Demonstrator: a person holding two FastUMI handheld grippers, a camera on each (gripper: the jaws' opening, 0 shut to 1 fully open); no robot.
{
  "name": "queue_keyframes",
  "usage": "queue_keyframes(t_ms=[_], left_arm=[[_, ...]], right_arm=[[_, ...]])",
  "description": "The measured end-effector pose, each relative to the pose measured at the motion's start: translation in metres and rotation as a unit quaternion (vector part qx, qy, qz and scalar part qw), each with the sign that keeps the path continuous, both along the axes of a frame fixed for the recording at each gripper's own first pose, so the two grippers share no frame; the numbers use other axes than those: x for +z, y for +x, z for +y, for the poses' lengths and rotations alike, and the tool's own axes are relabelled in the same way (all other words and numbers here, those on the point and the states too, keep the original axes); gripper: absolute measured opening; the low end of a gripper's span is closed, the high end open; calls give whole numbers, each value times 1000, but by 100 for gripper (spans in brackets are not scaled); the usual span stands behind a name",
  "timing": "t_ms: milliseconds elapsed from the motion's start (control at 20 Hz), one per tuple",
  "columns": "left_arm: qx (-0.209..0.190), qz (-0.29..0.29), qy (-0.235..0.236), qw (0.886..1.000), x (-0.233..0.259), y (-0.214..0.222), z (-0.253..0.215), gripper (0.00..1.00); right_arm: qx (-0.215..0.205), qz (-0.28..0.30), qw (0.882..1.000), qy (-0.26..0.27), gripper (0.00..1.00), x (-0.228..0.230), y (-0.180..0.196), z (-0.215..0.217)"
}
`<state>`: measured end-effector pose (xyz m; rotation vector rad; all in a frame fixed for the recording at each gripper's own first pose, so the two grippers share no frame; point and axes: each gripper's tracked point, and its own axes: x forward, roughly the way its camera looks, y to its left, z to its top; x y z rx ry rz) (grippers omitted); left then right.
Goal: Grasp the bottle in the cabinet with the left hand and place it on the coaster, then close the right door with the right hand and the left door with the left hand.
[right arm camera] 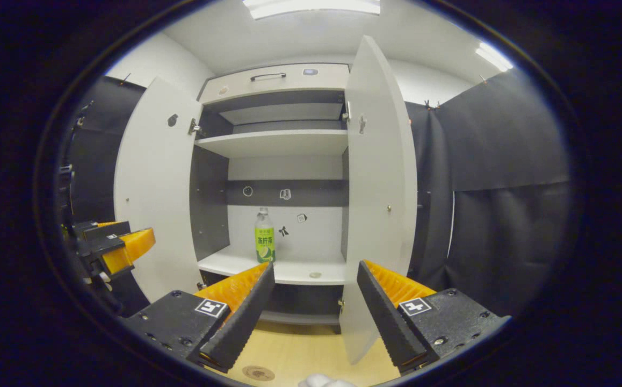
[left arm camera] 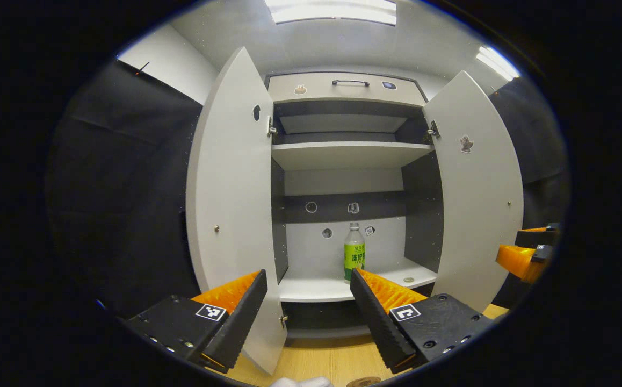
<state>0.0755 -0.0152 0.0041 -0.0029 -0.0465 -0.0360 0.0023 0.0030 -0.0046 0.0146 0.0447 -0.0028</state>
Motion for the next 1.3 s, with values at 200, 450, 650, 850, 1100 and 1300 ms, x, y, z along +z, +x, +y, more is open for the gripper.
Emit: queue_keyframes(t_ms=[200, 450, 650, 850, 1100, 1300], left_arm=[[-27, -20, -13, 999, 11, 57, -27, 94], [-42, -51, -28, 997, 26, 144, -63, 95], [-41, -50, -28, 998, 14, 214, -92, 95], [-35, -22, -21, 999, -18, 281, -108, 95], [-26, 13, -15, 999, -59, 327, -116, 95], [-22, 29, -12, 999, -72, 339, -118, 95]], right_arm=[[-6, 8, 1000, -4, 99, -3, 2, 2], [-16, 17, 1000, -5, 99, -3, 2, -1], [-36, 27, 999, -15, 100, -1, 2, -4], [-54, 35, 998, -27, 100, -4, 3, -9], [-67, 50, 996, -38, 100, -10, 5, -13], [-70, 58, 995, -37, 100, -12, 5, -14]])
